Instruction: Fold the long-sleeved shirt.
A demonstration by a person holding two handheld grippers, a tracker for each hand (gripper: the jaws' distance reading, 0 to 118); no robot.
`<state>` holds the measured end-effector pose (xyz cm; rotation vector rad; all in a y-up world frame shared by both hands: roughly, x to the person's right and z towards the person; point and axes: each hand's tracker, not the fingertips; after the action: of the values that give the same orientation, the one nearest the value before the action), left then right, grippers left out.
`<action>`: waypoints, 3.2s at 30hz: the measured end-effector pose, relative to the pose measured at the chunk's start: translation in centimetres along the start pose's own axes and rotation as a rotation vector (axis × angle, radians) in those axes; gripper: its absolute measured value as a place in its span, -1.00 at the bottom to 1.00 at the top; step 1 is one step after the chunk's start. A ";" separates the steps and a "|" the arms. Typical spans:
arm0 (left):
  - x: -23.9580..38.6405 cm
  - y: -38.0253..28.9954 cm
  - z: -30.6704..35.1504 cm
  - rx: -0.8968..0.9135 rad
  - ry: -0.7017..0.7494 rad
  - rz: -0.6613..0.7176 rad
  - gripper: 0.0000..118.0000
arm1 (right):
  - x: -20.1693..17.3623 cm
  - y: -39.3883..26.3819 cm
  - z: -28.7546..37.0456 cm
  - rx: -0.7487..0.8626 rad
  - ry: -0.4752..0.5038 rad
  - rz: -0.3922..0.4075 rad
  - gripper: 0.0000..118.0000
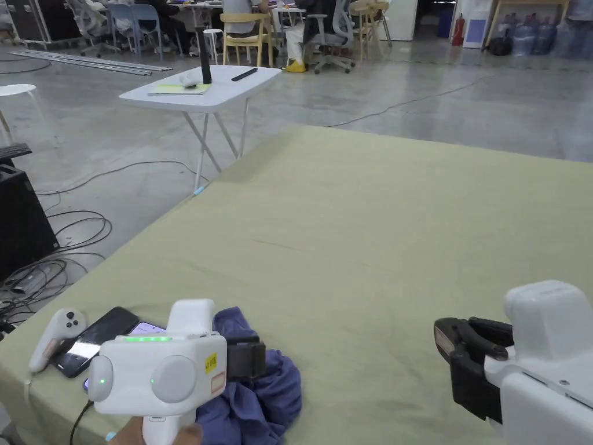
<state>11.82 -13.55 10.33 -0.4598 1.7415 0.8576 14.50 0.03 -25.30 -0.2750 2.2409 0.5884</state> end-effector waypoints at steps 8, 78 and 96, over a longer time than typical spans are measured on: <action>-0.7 -2.2 -10.7 -0.341 0.060 0.071 0.17 | 2.0 -1.2 -0.1 -0.068 -0.074 -0.078 -1.00; 30.4 -0.8 -20.2 -0.370 -0.145 -0.378 -0.50 | 21.1 -16.4 12.0 -0.240 -0.426 -0.665 -1.00; 29.2 2.3 -10.2 -0.240 -0.348 -0.268 -0.86 | 26.2 -24.4 -3.0 -0.734 -0.429 -0.532 -0.91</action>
<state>-6.24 -16.46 -14.67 -0.6453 1.2333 0.8950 4.17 -22.91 -50.99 -0.9735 1.3841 1.0326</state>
